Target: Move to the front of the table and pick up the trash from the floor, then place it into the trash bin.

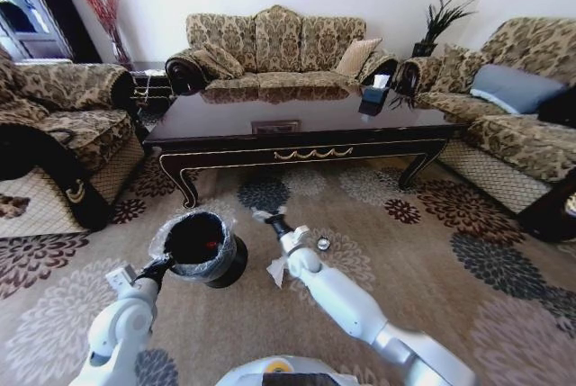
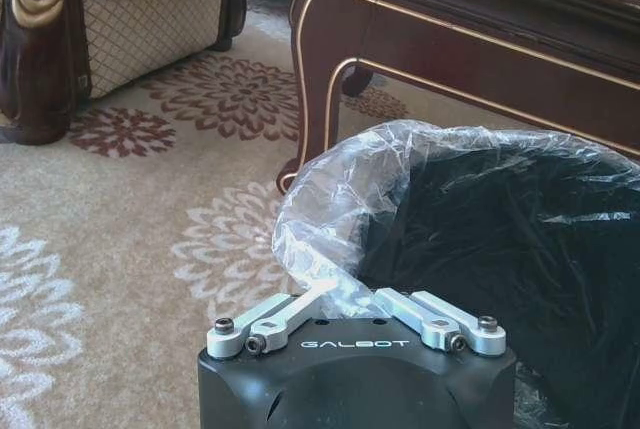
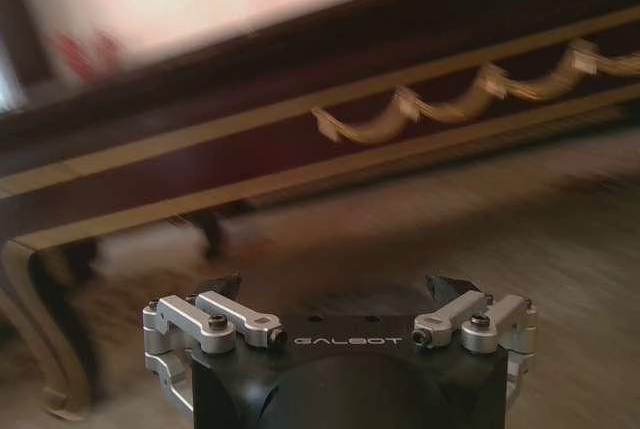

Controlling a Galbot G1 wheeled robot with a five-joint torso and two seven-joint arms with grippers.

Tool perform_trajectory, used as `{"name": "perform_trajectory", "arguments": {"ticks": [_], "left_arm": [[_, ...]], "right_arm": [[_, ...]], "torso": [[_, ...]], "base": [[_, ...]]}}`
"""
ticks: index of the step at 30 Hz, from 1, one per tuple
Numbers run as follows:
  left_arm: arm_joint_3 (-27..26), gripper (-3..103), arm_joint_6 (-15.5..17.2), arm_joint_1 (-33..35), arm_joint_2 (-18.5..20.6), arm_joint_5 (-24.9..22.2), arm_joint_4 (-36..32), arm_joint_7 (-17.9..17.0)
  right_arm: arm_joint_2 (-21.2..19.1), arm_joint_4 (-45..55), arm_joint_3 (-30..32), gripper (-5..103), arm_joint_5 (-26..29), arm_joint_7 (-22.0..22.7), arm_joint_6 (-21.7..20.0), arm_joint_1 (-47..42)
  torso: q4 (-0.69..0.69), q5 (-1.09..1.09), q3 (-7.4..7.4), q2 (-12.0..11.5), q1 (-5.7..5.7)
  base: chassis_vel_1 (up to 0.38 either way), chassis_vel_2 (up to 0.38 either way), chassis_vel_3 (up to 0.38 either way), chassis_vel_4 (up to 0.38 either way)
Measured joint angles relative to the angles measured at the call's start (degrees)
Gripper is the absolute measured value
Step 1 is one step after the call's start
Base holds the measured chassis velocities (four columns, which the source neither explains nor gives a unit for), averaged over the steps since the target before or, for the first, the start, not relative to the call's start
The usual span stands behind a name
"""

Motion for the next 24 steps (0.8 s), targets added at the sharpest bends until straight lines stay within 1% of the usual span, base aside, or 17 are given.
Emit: {"name": "perform_trajectory", "arguments": {"ticks": [1, 2, 3, 4, 5, 6, 7, 9, 11, 18, 21, 22, 23, 24], "left_arm": [[0.1, 3, 0.1, 0.2, -0.1, 0.1, -0.3, -0.1], [0.1, 3, 0.1, 0.2, -0.1, 0.1, -0.3, -0.1], [0.1, 3, 0.1, 0.3, -0.2, 0.2, -0.6, -0.2], [0.2, 3, 0.3, 0.4, -0.2, 0.3, -1.1, -0.3], [0.1, 3, 0.5, 0.6, -0.1, 0.3, -1.5, -0.5], [0.0, 3, 0.6, 0.7, 0.1, 0.2, -1.8, -0.6], [0.0, 3, 0.6, 0.7, 0.1, 0.2, -1.8, -0.6], [-0.2, 3, 0.7, 1.2, 0.6, 0.2, -2.3, -0.7], [-0.4, 3, 0.8, 1.6, 0.6, 0.3, -2.4, -0.8], [-1.3, 3, 0.8, 1.7, 0.5, 0.3, -2.8, -0.9], [-2.1, 3, 0.9, 2.1, 0.6, 0.2, -3.0, -0.9], [-2.2, 3, 0.9, 2.1, 0.6, 0.2, -3.1, -0.9], [-2.2, 3, 0.9, 2.1, 0.6, 0.2, -3.1, -0.9], [-2.2, 3, 0.9, 2.2, 0.6, 0.1, -3.1, -0.9]], "right_arm": [[0.0, -0.5, 0.2, 100, -0.2, 3.8, -3.2, -0.2], [0.0, -0.5, 0.2, 100, -0.2, 3.8, -3.2, -0.2], [0.1, -1.5, 0.4, 100, -0.2, 7.9, -7.0, -0.2], [0.6, -3.2, 0.9, 100, -0.2, 11.1, -10.1, -0.1], [1.2, -5.3, 1.5, 100, -0.4, 12.9, -11.8, 0.2], [1.9, -7.1, 2.3, 100, -0.8, 13.6, -12.6, 0.6], [1.9, -7.1, 2.3, 100, -0.8, 13.6, -12.6, 0.6], [3.0, -11.1, 4.0, 100, -1.0, 14.4, -13.7, 1.9], [4.1, -15.1, 5.4, 100, -1.8, 14.4, -13.9, 3.1], [5.3, -22.2, 7.4, 100, -6.0, 12.8, -13.4, 4.4], [6.8, -29.1, 9.1, 100, -9.5, 10.2, -10.6, 4.7], [7.2, -31.0, 9.6, 100, -10.3, 9.2, -9.3, 4.9], [7.2, -31.0, 9.6, 100, -10.3, 9.2, -9.3, 4.9], [7.6, -32.6, 10.1, 100, -10.9, 8.2, -8.0, 5.2]], "torso": [[-0.01, -0.01, 0.0, 0.0, 0.0], [-0.01, -0.01, 0.0, 0.0, 0.0], [0.0, -0.01, 0.0, 0.0, 0.0], [0.0, 0.0, 0.0, 0.0, 0.0], [0.0, 0.0, 0.0, 0.0, 0.0], [0.01, 0.0, 0.0, 0.0, 0.0], [0.01, 0.0, 0.0, 0.0, 0.0], [0.02, 0.0, 0.0, 0.0, 0.0], [0.02, 0.0, 0.0, 0.0, 0.0], [0.01, -0.01, 0.0, 0.0, 0.0], [0.01, -0.01, 0.0, 0.0, 0.0], [0.01, -0.01, 0.0, 0.0, 0.0], [0.01, -0.01, 0.0, 0.0, 0.0], [0.01, -0.01, 0.0, 0.0, 0.0]], "base": [[0.0, 0.0, 0.0, 0.0], [0.0, 0.0, 0.0, 0.0], [0.0, 0.0, 0.0, 0.0], [0.0, 0.0, 0.0, 0.0], [0.0, 0.0, 0.0, 0.0], [0.0, 0.0, 0.0, 0.0], [0.0, 0.0, 0.0, 0.0], [0.0, 0.0, 0.0, 0.0], [0.0, 0.0, 0.0, 0.0], [0.0, 0.0, 0.0, 0.0], [0.0, 0.0, 0.0, 0.0], [0.0, 0.0, 0.0, 0.0], [0.0, 0.0, 0.0, 0.0], [0.0, 0.0, 0.0, 0.0]]}}
